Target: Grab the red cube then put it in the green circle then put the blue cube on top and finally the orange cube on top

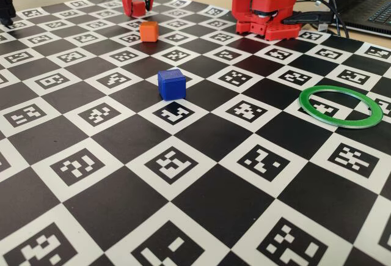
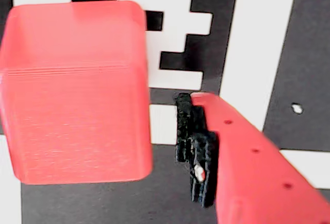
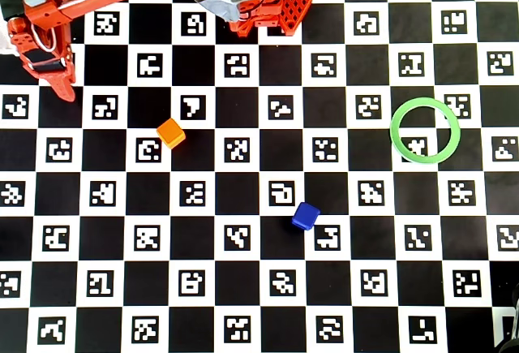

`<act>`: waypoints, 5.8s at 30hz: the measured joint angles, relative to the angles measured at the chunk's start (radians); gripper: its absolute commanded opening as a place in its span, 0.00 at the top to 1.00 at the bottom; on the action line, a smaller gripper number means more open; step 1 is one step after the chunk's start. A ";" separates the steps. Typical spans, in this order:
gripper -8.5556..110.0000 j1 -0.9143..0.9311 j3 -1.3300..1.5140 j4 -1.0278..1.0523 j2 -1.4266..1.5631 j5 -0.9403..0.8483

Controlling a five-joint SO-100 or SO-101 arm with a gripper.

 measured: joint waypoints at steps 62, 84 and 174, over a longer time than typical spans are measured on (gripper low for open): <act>0.90 -0.891 0.249 0.413 0.762 0.885; 0.92 -1.784 0.488 0.206 0.881 1.603; 0.90 -2.278 0.360 -0.249 0.238 2.324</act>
